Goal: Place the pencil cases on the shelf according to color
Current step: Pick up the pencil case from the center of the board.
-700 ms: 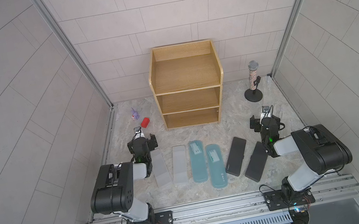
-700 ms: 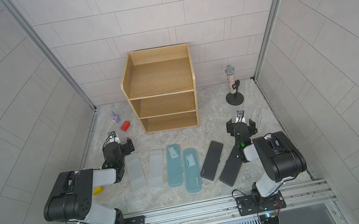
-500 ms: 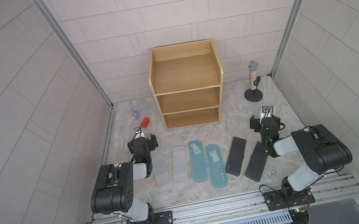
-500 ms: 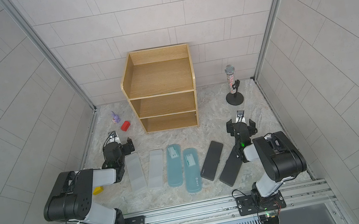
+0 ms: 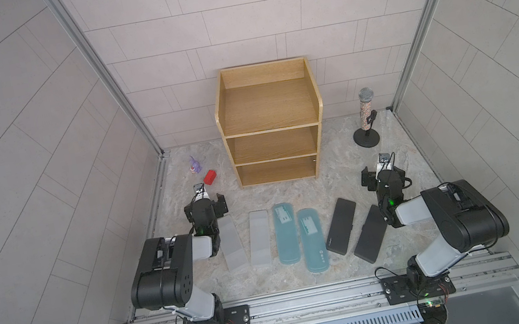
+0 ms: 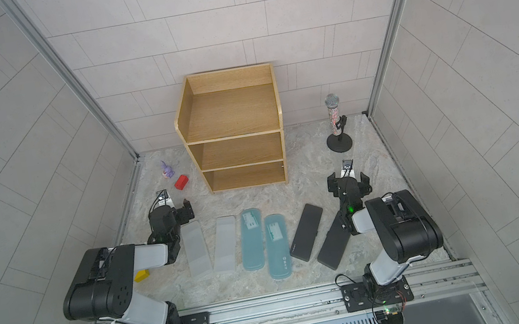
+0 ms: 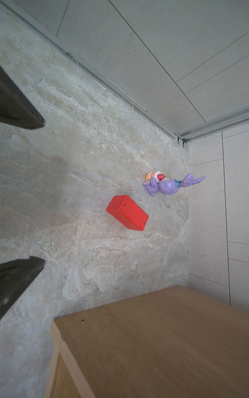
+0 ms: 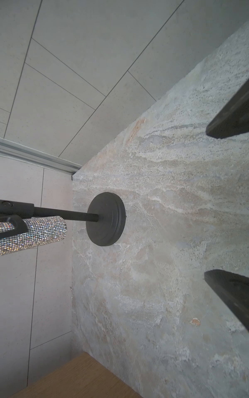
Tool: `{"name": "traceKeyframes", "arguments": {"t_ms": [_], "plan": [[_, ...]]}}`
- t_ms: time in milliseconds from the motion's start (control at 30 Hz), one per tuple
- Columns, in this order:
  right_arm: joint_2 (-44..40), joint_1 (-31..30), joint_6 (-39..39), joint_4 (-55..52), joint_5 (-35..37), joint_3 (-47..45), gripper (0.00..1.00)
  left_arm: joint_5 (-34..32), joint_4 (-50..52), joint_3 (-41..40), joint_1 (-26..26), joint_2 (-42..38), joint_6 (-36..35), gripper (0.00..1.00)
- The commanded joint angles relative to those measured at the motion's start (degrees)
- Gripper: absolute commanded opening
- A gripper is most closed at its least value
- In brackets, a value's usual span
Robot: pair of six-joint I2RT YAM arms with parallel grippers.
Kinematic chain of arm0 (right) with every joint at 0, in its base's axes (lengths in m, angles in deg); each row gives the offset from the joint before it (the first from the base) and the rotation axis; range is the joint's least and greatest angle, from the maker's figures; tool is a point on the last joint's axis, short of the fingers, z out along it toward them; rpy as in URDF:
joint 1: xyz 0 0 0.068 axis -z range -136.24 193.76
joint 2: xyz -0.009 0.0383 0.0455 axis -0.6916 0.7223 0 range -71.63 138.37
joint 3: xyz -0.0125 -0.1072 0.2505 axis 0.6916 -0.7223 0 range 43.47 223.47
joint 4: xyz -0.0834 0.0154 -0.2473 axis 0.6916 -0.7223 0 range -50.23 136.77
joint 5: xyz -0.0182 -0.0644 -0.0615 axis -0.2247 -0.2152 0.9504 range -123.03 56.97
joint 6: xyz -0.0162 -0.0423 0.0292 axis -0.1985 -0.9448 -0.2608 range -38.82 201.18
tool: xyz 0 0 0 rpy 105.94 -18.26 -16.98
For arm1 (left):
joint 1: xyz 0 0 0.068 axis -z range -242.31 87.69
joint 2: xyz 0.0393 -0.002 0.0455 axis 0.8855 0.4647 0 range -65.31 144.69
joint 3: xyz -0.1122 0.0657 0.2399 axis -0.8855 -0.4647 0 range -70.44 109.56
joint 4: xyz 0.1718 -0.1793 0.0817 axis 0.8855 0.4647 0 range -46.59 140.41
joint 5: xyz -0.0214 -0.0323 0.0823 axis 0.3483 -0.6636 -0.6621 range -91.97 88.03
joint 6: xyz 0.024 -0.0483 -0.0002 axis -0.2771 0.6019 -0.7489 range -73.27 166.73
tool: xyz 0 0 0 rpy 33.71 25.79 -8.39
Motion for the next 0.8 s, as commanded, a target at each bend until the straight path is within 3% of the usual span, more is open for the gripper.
{"name": "traceKeyframes", "arguments": {"t_ms": [0,67,133,200,300,367,500,633,767], "plan": [[-1.88,-0.28,-0.15,2.41,0.76,-1.75,1.00,-3.94,0.38,-1.11,-0.11,-4.59,0.85,1.00],[-2.06,-2.24,-3.34,8.96,0.45,-4.52,1.00,-6.34,6.43,-1.41,-0.08,-10.85,2.46,1.00],[-5.20,-7.94,-6.75,6.96,13.22,-3.59,1.00,-11.93,15.90,-1.12,-0.03,-18.25,8.59,1.00],[-9.81,-11.51,-10.25,2.51,19.17,-1.70,1.00,-13.85,22.79,-1.29,-0.04,-24.64,13.15,1.00],[-18.25,-14.14,-9.64,-10.96,19.97,1.66,1.00,-14.49,27.09,-2.87,-0.08,-32.46,18.63,1.00],[-24.88,-13.61,-0.83,-27.18,21.41,4.73,1.00,-14.06,36.65,-0.37,-0.07,-36.78,22.95,1.00],[-38.51,-10.75,15.60,-58.08,14.61,11.17,1.00,-7.95,51.76,6.84,-0.06,-40.45,25.99,1.00],[-46.92,-10.57,21.43,-76.98,3.78,17.95,1.00,-0.45,64.01,13.88,0.11,-41.96,26.69,1.00],[-46.27,-10.66,25.02,-90.99,-2.38,23.49,1.00,8.26,72.15,18.23,0.24,-41.49,29.33,1.00]]}}
